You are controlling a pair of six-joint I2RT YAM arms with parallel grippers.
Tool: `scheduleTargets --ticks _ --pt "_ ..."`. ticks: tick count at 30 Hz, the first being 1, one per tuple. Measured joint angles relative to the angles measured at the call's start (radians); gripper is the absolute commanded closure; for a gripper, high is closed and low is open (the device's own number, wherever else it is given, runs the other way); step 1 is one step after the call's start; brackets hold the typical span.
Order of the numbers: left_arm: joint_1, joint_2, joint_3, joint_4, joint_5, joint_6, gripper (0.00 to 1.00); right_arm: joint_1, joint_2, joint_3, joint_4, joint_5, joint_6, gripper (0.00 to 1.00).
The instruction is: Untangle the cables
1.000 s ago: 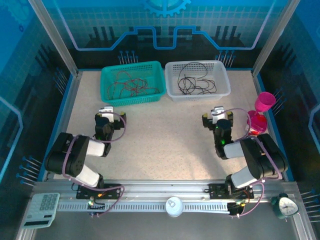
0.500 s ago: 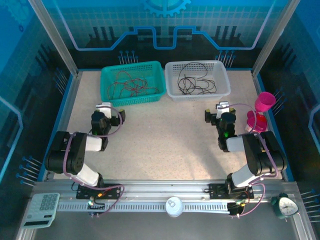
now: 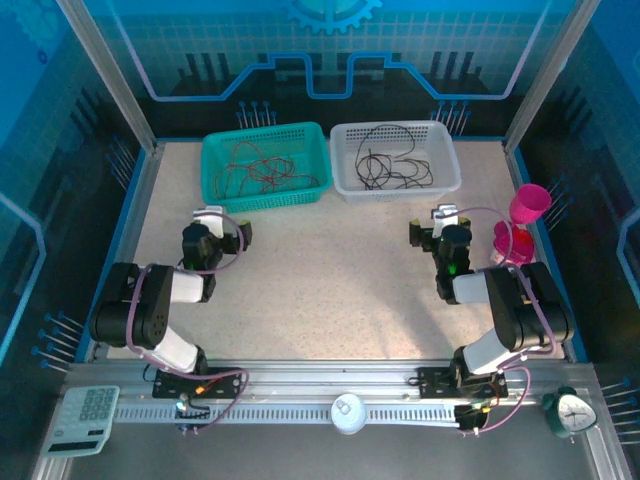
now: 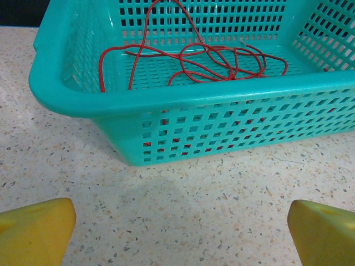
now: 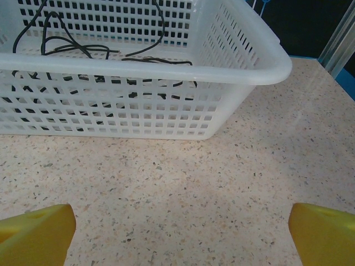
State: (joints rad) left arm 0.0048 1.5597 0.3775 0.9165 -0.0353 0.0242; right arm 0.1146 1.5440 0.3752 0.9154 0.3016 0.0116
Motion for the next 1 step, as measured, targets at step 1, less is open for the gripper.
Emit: scheduleTargets --ticks 1 --pt "0.0 0.0 0.0 0.0 0.0 0.0 0.01 0.0 0.0 0.0 0.0 0.0 0.0 0.0"
